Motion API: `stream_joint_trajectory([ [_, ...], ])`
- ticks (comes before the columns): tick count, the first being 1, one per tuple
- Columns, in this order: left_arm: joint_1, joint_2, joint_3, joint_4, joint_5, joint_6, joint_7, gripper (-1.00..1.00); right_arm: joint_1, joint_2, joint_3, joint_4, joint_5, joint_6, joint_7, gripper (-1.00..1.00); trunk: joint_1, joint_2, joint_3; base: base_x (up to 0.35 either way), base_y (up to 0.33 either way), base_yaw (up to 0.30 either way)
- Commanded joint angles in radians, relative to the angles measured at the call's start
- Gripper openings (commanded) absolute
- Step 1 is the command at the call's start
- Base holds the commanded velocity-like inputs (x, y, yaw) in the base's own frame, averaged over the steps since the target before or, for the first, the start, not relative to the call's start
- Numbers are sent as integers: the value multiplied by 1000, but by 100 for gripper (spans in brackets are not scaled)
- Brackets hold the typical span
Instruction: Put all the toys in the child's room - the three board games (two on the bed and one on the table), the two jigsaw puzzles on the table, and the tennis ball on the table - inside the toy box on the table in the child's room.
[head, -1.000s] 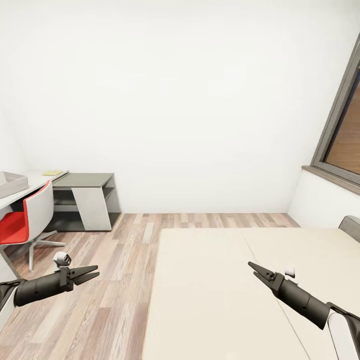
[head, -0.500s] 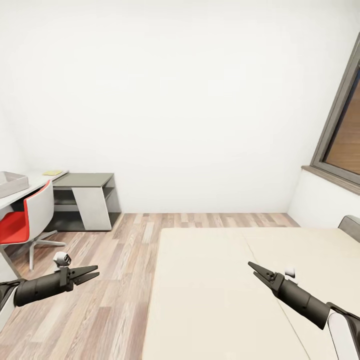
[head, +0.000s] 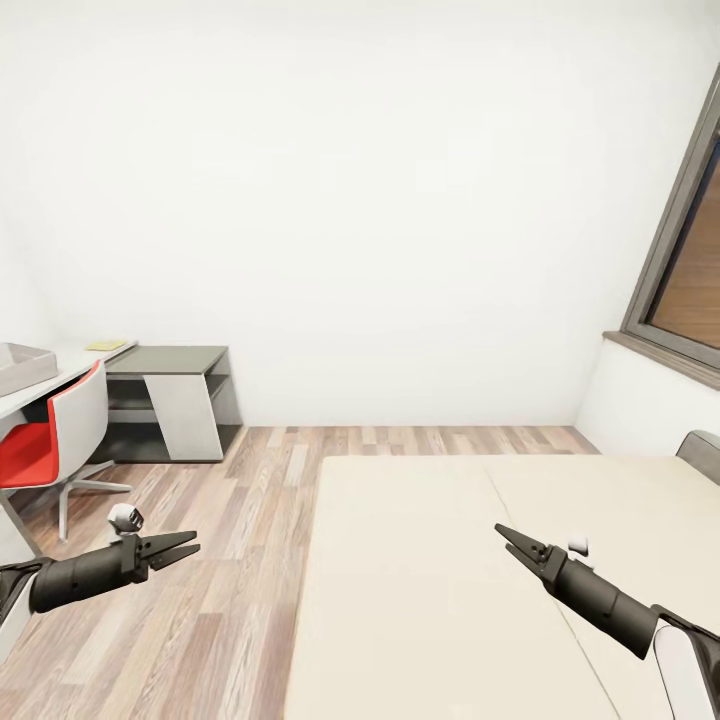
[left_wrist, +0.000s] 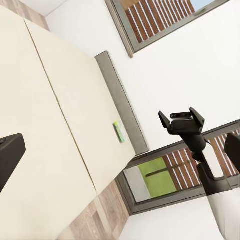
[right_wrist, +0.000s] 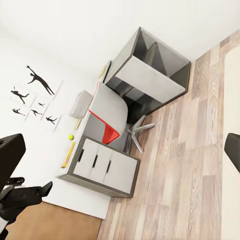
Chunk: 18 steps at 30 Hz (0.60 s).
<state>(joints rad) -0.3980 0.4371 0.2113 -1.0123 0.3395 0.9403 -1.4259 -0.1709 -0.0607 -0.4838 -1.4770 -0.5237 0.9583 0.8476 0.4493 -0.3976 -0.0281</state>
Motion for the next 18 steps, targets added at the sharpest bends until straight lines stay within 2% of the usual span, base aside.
stream_joint_trajectory([
  [1, -1, 0, 0, 0, 2, 10, -2, 100, -1, 0, -1, 0, 2, 4, 4, 100, 1, -2, -2, 0, 0, 0],
  [7, -1, -15, -1, 0, 2, 10, -1, 100, -1, 7, -3, -9, 1, 5, 5, 100, 1, -2, -2, 0, 0, 0],
  [13, -1, -17, -1, 0, 3, 10, 0, 100, -1, 5, -4, -8, 0, 6, 5, 100, 1, -2, -2, 0, -22, 0],
  [18, -1, -19, -2, 0, 3, 10, 0, 100, -1, 4, -5, -8, -1, 7, 5, 100, 1, -2, -2, 0, -111, 0],
])
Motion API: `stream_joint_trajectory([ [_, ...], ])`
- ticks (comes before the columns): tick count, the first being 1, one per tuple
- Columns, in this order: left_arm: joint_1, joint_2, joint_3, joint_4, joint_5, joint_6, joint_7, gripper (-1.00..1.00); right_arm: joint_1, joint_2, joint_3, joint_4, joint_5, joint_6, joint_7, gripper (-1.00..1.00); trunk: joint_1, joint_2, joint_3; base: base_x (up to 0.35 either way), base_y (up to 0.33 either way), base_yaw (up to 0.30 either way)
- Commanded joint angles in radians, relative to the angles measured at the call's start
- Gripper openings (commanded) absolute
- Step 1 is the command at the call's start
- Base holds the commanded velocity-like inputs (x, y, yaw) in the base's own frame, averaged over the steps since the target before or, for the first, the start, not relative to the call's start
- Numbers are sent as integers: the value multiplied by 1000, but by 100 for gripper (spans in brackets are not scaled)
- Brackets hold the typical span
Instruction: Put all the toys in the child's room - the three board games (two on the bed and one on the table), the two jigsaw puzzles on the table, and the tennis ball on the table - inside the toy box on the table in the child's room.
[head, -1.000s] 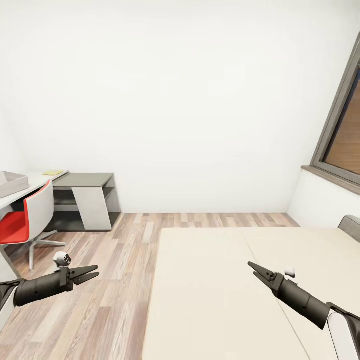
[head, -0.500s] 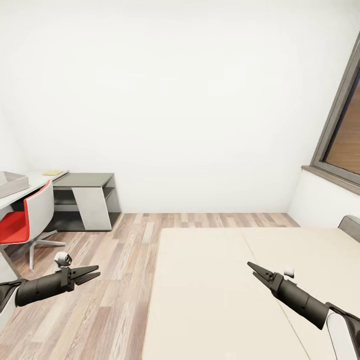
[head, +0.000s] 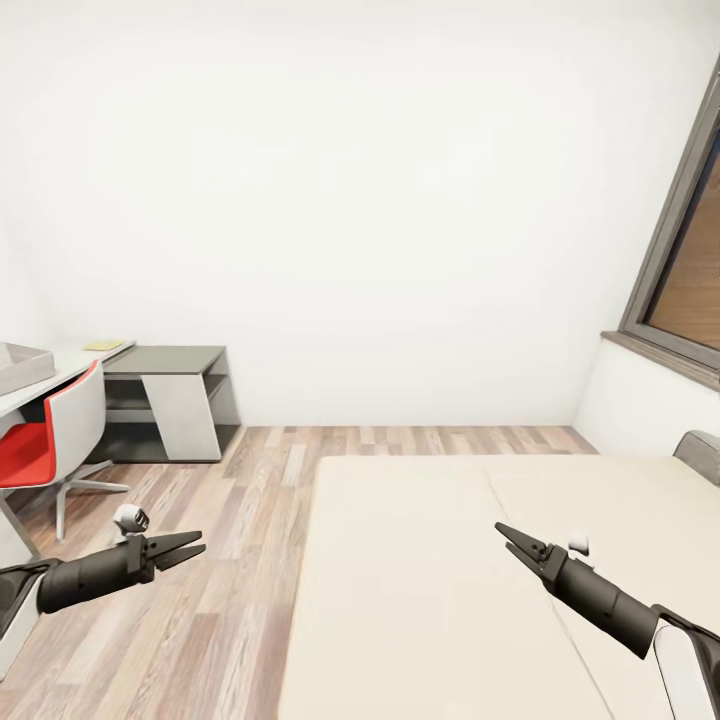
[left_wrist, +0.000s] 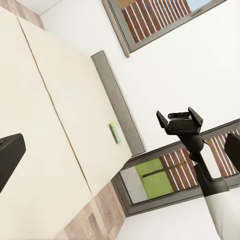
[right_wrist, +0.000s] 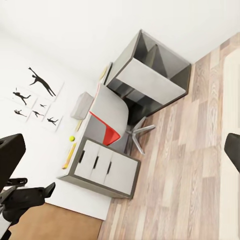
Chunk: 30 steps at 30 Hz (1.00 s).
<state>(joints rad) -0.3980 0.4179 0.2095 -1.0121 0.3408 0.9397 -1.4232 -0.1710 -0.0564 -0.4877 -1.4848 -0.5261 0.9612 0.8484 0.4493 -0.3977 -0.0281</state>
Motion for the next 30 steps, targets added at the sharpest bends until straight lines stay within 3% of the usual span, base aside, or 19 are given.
stream_joint_trajectory([
  [1, -1, 0, 0, 0, 1, 10, -2, 100, -1, 0, -1, 0, 2, 4, 4, 100, 1, -2, -2, 0, -159, 0],
  [30, -1, -1, -2, 0, 1, 10, -2, 100, -1, -1, -1, 3, 3, 4, 4, 100, 1, -2, -2, 0, -265, 0],
])
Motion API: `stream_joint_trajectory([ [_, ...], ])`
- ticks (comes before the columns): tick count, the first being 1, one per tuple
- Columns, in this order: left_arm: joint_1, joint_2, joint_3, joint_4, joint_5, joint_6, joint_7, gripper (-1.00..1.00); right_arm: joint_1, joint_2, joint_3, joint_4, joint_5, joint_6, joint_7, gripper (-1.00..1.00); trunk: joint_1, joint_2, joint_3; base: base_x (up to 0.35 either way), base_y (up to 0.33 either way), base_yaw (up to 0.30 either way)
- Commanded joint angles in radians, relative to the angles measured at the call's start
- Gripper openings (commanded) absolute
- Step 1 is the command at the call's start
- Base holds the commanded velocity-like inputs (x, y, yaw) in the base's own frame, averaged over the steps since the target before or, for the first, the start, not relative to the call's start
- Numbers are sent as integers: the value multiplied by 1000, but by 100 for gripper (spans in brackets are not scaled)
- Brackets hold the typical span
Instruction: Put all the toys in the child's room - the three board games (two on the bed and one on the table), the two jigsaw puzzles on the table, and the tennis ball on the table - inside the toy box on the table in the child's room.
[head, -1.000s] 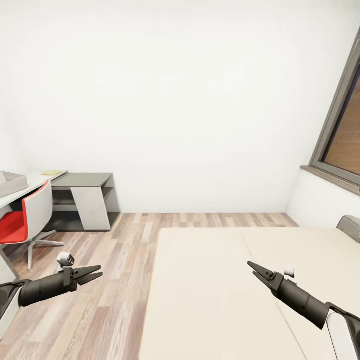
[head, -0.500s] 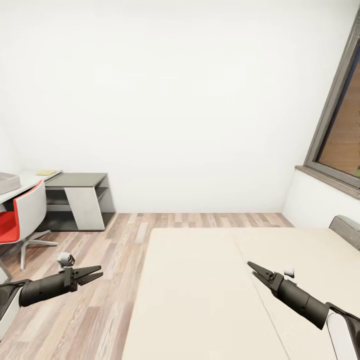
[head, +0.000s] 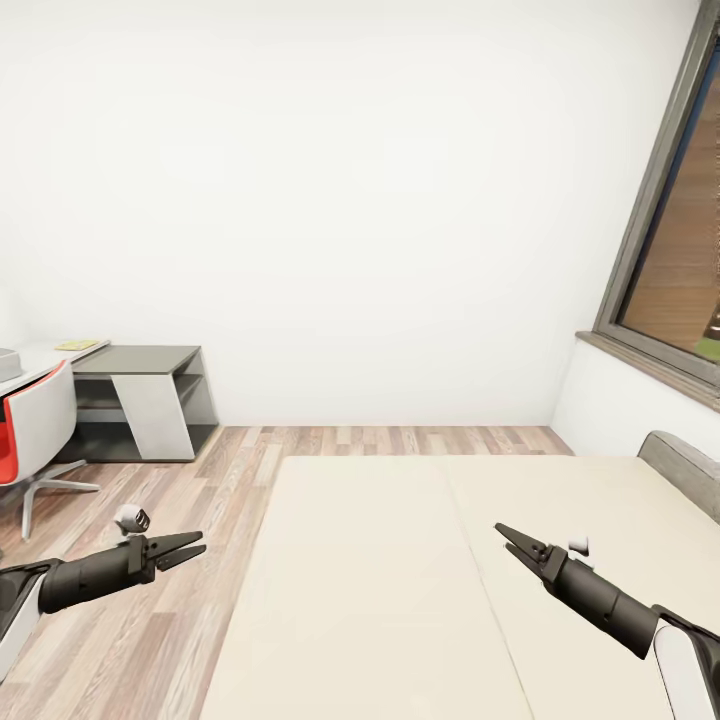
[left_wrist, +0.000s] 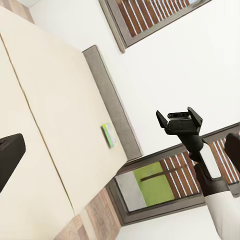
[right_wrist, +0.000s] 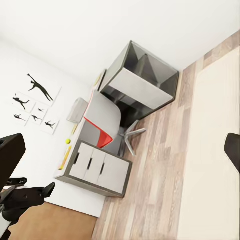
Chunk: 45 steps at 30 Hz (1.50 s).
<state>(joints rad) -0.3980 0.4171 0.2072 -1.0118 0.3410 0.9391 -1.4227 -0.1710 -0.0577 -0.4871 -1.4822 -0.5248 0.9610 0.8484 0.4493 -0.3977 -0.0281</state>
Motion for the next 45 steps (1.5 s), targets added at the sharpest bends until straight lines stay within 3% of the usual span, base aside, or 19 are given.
stream_joint_trajectory([
  [1, -1, 0, 0, -1, 1, 10, -2, 100, -1, 0, -1, 0, 2, 4, 5, 100, 1, -2, -2, 0, -297, 0],
  [45, -1, 0, 0, -1, 1, 10, -2, 100, -1, 0, -1, -2, 2, 6, 5, 100, 1, -2, -2, 0, -297, 0],
])
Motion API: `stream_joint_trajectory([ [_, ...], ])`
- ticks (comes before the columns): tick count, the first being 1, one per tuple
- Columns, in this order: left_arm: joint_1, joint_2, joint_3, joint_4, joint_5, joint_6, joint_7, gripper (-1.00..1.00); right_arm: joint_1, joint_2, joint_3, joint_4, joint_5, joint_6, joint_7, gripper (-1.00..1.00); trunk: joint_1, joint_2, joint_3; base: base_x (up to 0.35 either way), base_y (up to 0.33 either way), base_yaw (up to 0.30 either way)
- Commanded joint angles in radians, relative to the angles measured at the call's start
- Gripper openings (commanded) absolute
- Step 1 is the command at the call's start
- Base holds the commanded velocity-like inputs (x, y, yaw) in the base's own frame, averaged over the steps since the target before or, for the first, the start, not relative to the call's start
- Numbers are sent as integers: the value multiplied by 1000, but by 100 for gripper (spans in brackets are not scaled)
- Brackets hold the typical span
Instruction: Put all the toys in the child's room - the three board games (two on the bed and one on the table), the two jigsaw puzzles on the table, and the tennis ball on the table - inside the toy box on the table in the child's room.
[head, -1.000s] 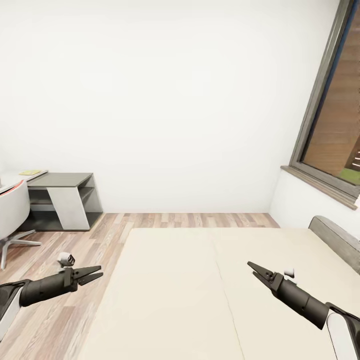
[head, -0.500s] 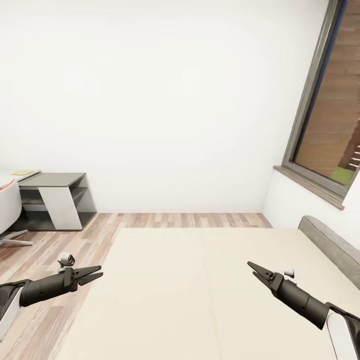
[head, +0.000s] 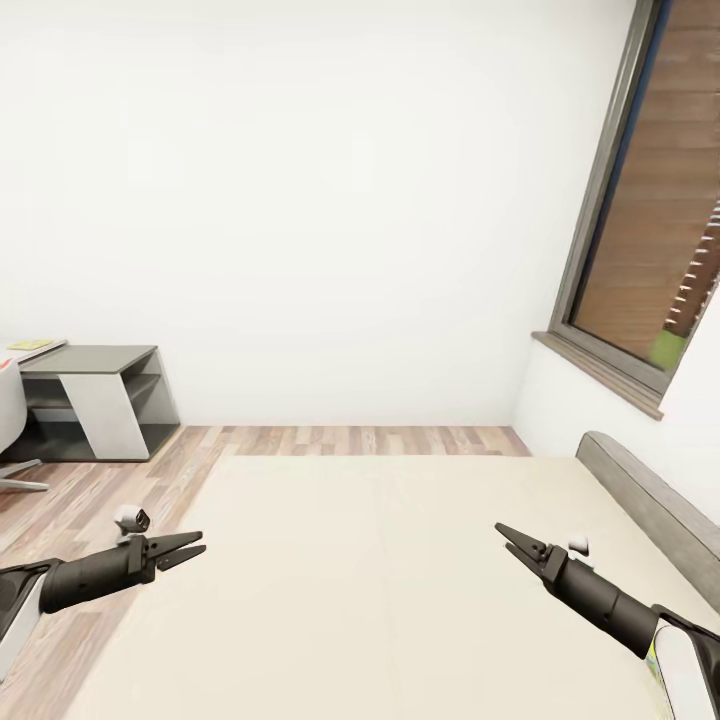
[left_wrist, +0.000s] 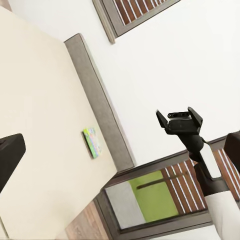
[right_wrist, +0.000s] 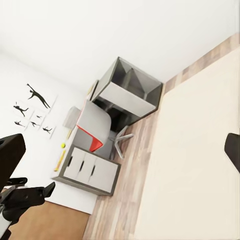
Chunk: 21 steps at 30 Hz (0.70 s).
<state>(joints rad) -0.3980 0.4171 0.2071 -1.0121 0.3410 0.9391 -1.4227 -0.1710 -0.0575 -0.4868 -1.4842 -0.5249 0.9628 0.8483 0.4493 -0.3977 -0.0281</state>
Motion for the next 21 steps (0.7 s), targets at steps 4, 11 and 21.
stream_joint_trajectory([
  [4, -1, 0, 0, -1, 0, 10, -2, 100, -1, 0, -1, 0, 2, 5, 5, 100, 1, -2, -2, 0, -297, 0],
  [11, -1, 0, 0, 0, 1, 10, -2, 100, -1, 0, -1, -1, 2, 5, 5, 100, 1, -2, -2, 0, -297, 0],
  [21, -1, 0, 0, -1, 1, 10, -2, 100, -1, 1, -1, -1, 2, 5, 5, 100, 1, -2, -2, 0, -297, 0],
])
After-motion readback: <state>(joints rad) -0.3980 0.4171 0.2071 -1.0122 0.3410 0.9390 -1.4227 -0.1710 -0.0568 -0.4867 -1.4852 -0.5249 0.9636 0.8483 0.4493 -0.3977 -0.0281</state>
